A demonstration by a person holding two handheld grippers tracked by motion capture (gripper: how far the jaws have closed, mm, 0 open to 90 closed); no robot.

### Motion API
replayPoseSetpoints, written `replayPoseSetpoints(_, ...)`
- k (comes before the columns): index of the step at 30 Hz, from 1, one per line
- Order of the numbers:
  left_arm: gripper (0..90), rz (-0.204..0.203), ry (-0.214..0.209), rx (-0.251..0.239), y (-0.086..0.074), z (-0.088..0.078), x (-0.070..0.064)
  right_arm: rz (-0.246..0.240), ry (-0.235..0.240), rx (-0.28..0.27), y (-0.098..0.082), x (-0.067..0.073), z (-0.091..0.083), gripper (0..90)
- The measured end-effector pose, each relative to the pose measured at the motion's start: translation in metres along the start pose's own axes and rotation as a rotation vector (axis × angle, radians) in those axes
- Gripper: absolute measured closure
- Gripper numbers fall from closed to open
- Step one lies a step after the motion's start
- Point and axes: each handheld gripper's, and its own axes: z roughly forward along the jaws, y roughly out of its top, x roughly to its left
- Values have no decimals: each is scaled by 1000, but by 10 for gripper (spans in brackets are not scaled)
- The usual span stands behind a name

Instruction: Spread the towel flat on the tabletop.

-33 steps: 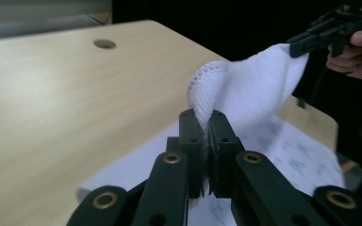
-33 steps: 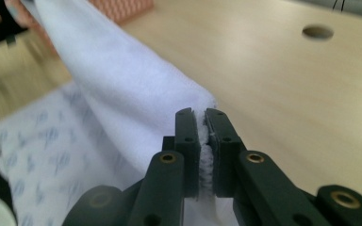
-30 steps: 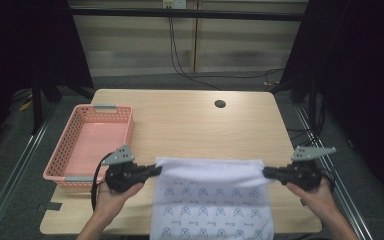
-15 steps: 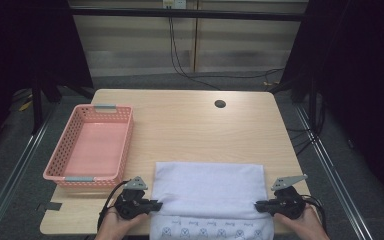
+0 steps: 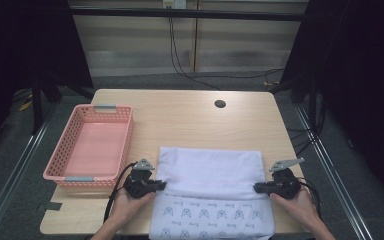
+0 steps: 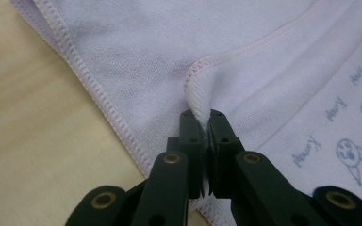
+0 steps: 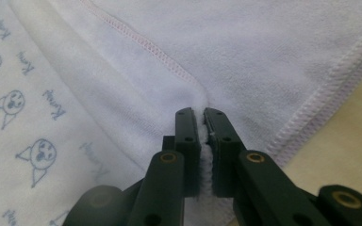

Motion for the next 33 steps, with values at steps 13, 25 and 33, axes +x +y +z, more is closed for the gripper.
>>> replayPoseSetpoints(13, 867, 9, 68, -3, 40, 23, 32, 46, -48, -35, 33, -40, 17, 849)
replayPoseSetpoints(25, 869, -38, 125, -1, 84, 49, 68, 90, -92, -78, 69, -83, 38, 849)
replayPoseSetpoints(33, 870, -51, 161, 17, 109, 61, 91, 129, -113, -119, 90, -107, 53, 849)
